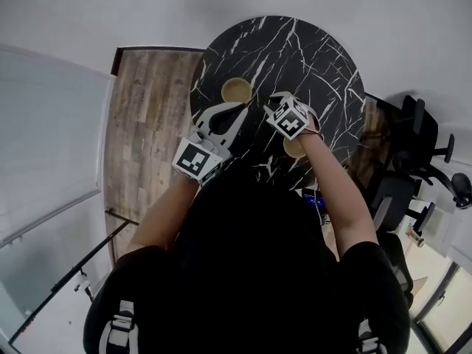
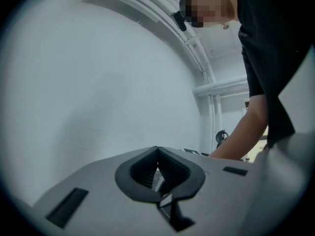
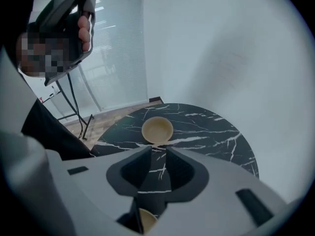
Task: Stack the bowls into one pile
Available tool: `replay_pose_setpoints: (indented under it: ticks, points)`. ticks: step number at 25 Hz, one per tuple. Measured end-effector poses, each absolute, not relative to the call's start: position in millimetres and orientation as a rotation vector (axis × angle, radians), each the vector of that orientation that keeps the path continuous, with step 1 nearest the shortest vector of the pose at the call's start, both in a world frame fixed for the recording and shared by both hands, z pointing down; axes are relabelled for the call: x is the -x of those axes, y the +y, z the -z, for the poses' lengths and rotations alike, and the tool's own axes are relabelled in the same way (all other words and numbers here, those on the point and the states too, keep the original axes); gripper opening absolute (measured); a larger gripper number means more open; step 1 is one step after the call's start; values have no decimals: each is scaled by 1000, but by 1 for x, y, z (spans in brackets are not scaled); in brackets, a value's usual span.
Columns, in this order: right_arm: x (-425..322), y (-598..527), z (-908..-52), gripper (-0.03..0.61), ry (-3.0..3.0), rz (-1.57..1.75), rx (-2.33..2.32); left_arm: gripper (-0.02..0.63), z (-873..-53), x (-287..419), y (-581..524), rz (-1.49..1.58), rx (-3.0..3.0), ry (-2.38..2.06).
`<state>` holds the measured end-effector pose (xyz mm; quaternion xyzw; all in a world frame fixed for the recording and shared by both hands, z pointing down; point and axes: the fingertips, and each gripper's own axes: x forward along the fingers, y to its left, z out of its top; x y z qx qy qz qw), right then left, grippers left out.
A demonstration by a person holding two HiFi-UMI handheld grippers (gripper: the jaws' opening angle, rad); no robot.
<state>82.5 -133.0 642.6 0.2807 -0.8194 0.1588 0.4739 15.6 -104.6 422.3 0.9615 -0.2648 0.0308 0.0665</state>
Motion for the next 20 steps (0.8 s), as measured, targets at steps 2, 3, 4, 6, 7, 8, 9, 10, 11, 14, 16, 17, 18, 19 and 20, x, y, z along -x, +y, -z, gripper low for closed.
replay_pose_setpoints:
  ticks: [2,3,4,6,7,8,9,10,11,14,16,17,18,19,20]
  points:
    - [-107,-127,-639,87,-1990,-420,-747,5,-422,-33,-102,-85,-2925,-728]
    - [-120,-124,-638,87,-1978,-440,-779,5,-422,-42,-101,-94,-2933,-700]
    - [-133,-121,-640,87,-1967,-463,-815,5,-421,-51,-100,-98,-2941,-675]
    - [-161,-114,-647,87,-1943,-519,-885,5,-420,-68,-97,-94,-2960,-624]
    - [-175,-110,-652,89,-1926,-548,-916,5,-420,-76,-97,-103,-2965,-602]
    - [-188,-104,-656,88,-1905,-576,-942,5,-420,-84,-95,-114,-2967,-580]
    - [-199,-98,-659,89,-1883,-602,-962,5,-421,-91,-94,-119,-2970,-556]
    - [-210,-91,-663,89,-1863,-626,-978,5,-421,-98,-92,-119,-2976,-529]
    - [-219,-83,-669,89,-1844,-651,-992,5,-423,-104,-90,-120,-2980,-504]
    - [-239,-63,-677,91,-1803,-721,-1026,5,-427,-121,-85,-137,-2981,-439]
    - [-248,-50,-683,94,-1780,-764,-1048,5,-429,-132,-82,-135,-2990,-395]
    - [-252,-44,-688,97,-1767,-781,-1057,5,-430,-137,-80,-121,-2995,-369]
    - [-256,-39,-694,98,-1753,-795,-1063,5,-431,-141,-78,-105,-2998,-340]
    - [-259,-33,-701,98,-1741,-809,-1065,5,-432,-145,-76,-93,-3001,-316]
    - [-262,-27,-710,97,-1729,-822,-1063,5,-433,-148,-74,-86,-3002,-299]
